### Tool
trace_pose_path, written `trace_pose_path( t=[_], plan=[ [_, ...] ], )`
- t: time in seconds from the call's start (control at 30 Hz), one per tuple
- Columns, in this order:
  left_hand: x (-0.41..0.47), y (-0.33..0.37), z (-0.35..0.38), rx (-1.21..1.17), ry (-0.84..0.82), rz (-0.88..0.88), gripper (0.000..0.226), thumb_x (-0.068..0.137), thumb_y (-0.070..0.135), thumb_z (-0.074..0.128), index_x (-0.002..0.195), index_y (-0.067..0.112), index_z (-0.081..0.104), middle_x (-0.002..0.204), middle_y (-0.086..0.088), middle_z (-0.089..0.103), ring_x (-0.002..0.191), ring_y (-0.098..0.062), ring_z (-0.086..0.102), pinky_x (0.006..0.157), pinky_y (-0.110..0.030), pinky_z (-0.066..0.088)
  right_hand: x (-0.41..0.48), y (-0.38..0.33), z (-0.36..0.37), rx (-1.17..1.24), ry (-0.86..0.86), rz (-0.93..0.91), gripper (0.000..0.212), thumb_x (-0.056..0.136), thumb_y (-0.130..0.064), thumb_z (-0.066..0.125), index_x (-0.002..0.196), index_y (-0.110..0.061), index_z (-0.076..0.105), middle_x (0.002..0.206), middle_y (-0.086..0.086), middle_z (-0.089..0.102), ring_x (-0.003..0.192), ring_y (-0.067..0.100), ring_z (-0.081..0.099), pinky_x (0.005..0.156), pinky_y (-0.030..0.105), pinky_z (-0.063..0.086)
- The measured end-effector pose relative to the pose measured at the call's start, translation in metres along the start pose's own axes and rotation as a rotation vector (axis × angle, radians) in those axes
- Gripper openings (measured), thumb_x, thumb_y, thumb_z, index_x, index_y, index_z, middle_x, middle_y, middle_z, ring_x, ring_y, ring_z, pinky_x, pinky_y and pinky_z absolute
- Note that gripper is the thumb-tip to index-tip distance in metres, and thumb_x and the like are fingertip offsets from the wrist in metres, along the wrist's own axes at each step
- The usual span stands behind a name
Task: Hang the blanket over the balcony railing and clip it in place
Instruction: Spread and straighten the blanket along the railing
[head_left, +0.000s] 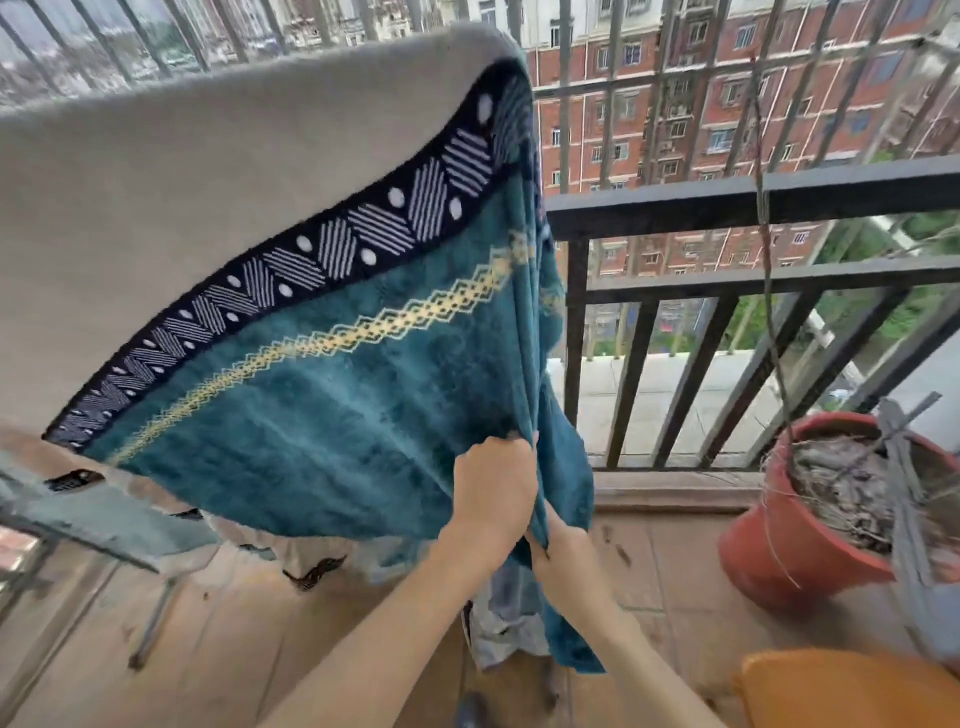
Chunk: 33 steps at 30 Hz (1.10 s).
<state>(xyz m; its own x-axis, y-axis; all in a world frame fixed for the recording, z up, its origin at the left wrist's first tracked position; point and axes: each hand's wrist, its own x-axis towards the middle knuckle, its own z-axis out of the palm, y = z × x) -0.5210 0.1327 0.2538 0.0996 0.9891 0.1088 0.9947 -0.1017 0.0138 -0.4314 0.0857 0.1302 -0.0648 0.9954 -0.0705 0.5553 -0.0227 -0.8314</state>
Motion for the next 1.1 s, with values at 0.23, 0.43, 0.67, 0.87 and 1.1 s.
trace_pose_path(
  t=[0.23, 0.43, 0.67, 0.87, 1.1],
  plan=[
    [-0.049, 0.0, 0.104, 0.048, -0.43, 0.076, 0.029, 0.103, 0.019, 0.037, 0.106, 0.011, 0.064, 0.101, -0.011, 0.068, 0.093, -0.032, 0.064, 0.067, -0.036, 0.034, -0.046, 0.076, 0.044, -0.239, -0.281, 0.219, 0.036, 0.096, -0.028, 0.046, 0.132, -0.031, 0.045, 0.087, -0.011, 0.066, 0.071, 0.007, 0.059, 0.062, 0.026, 0.049],
    [-0.053, -0.016, 0.096, -0.247, -0.486, -0.014, 0.05, 0.102, 0.052, 0.032, 0.108, 0.013, 0.064, 0.102, -0.012, 0.066, 0.095, -0.031, 0.062, 0.074, -0.038, 0.045, -0.035, 0.084, 0.038, -0.217, -0.243, 0.227, 0.018, 0.093, -0.032, 0.049, 0.109, -0.025, 0.055, 0.095, -0.004, 0.065, 0.086, 0.016, 0.063, 0.073, 0.034, 0.053],
    [-0.073, -0.113, 0.105, -0.655, -0.664, -0.193, 0.047, 0.082, 0.05, 0.069, 0.117, 0.021, 0.059, 0.105, 0.0, 0.067, 0.08, -0.015, 0.064, 0.078, -0.033, 0.052, -0.007, 0.034, 0.034, -0.361, -0.012, 0.232, 0.057, 0.065, -0.028, 0.078, 0.109, -0.003, 0.052, 0.103, 0.014, 0.055, 0.1, 0.035, 0.053, 0.078, 0.039, 0.048],
    [-0.086, -0.217, 0.091, -1.233, -0.254, -0.66, 0.014, 0.066, 0.009, 0.062, 0.063, 0.011, 0.048, 0.065, -0.009, 0.042, 0.059, -0.022, 0.042, 0.058, -0.034, 0.036, 0.006, -0.076, 0.077, -0.679, -0.451, 0.248, 0.044, 0.089, -0.04, 0.052, 0.126, -0.015, 0.051, 0.129, 0.005, 0.055, 0.12, 0.025, 0.055, 0.091, 0.031, 0.046],
    [-0.13, -0.407, 0.13, -1.36, -0.08, -0.679, 0.034, 0.091, 0.056, 0.051, 0.079, 0.028, 0.066, 0.077, 0.002, 0.062, 0.073, -0.014, 0.06, 0.07, -0.026, 0.042, 0.018, -0.165, 0.188, -0.778, -0.556, 0.052, 0.016, 0.089, -0.031, 0.049, 0.1, -0.02, 0.052, 0.124, 0.005, 0.06, 0.118, 0.023, 0.058, 0.078, 0.027, 0.041]
  ],
)
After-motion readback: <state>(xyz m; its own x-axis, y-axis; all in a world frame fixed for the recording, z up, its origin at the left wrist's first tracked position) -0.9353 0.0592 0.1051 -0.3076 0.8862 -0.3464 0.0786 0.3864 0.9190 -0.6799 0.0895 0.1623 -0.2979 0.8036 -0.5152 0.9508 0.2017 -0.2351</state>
